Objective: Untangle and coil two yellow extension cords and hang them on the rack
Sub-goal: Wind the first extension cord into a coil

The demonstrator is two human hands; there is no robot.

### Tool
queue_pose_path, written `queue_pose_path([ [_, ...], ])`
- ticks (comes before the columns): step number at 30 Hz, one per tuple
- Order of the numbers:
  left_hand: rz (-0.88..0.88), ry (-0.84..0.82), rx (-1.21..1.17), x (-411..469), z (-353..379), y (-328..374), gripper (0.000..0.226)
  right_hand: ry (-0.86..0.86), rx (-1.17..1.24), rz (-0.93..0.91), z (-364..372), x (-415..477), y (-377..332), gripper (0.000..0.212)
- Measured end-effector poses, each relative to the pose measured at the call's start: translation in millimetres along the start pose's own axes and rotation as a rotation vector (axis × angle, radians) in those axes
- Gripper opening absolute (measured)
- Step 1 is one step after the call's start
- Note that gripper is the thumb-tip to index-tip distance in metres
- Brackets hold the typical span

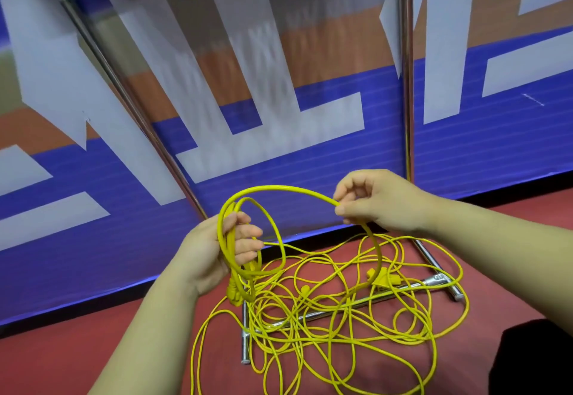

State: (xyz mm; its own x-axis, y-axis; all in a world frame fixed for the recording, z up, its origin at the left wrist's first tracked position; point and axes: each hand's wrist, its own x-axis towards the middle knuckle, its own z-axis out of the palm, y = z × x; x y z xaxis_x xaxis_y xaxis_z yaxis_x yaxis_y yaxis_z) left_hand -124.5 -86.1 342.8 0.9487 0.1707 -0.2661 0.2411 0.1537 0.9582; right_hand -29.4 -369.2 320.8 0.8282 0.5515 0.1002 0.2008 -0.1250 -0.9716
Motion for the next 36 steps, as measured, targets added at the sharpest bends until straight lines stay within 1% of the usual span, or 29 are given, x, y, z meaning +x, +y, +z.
queue_pose_path([
  [2, -0.060, -0.043, 0.006, 0.0, 0.1, 0.5, 0.024, 0.010, -0.003, 0.009, 1.9, -0.1, -5.5, 0.012],
  [5, -0.123, -0.122, -0.047, -0.6, -0.1, 1.5, 0.028, 0.020, -0.080, 0.012, 2.2, 1.7, -10.1, 0.011],
  [8, -0.174, -0.265, -0.069, 0.8, -5.1, 2.9, 0.030, 0.028, -0.114, 0.015, -2.2, 4.3, -12.8, 0.009],
  [10, -0.214, -0.337, -0.075, 1.1, -6.8, 3.9, 0.045, 0.001, -0.176, 0.009, -6.2, 5.6, -12.5, 0.008],
  [13, -0.272, -0.388, -0.086, 4.0, -9.0, 3.6, 0.076, -0.037, -0.300, -0.001, -9.4, 4.8, -12.4, 0.009],
  [15, -0.268, -0.448, -0.036, 3.3, -7.2, 2.8, 0.082, -0.036, -0.330, -0.001, -9.8, 4.4, -12.2, 0.008],
  [16, -0.255, -0.458, 0.015, 3.2, -6.0, 1.2, 0.078, -0.034, -0.331, 0.000, -9.7, 4.2, -11.9, 0.007],
  [17, -0.238, -0.448, 0.076, 2.2, -3.1, -0.5, 0.069, -0.032, -0.333, 0.002, -8.9, 4.0, -11.7, 0.007],
  [19, -0.209, -0.416, 0.185, -0.5, 5.3, -3.8, 0.047, -0.025, -0.344, -0.003, -5.7, 2.8, -12.2, 0.006],
  [21, -0.188, -0.434, 0.222, -2.8, 13.8, -5.8, 0.032, -0.027, -0.374, -0.018, -2.2, 2.3, -11.9, 0.006],
  [23, -0.178, -0.481, 0.211, -4.3, 17.8, -6.5, 0.024, -0.026, -0.384, -0.017, 0.0, 2.2, -10.4, 0.006],
  [26, -0.166, -0.523, 0.203, -5.9, 21.7, -3.3, 0.018, -0.009, -0.364, -0.025, 3.6, 2.2, -9.8, 0.006],
  [28, -0.170, -0.506, 0.212, -6.4, 26.1, -1.1, 0.013, 0.018, -0.322, -0.036, 5.5, 3.4, -8.7, 0.007],
  [30, -0.171, -0.475, 0.252, -7.0, 31.0, -0.3, 0.019, 0.043, -0.277, -0.044, 7.4, 4.7, -9.0, 0.007],
  [32, -0.165, -0.487, 0.285, -7.4, 34.5, -1.5, 0.024, 0.064, -0.231, -0.065, 9.2, 5.8, -10.0, 0.006],
  [34, -0.164, -0.516, 0.287, -8.2, 37.2, -4.7, 0.025, 0.086, -0.206, -0.084, 10.2, 6.4, -10.9, 0.007],
  [36, -0.133, -0.502, 0.268, -7.3, 38.4, -8.8, 0.022, 0.101, -0.184, -0.091, 10.7, 6.3, -10.3, 0.008],
])
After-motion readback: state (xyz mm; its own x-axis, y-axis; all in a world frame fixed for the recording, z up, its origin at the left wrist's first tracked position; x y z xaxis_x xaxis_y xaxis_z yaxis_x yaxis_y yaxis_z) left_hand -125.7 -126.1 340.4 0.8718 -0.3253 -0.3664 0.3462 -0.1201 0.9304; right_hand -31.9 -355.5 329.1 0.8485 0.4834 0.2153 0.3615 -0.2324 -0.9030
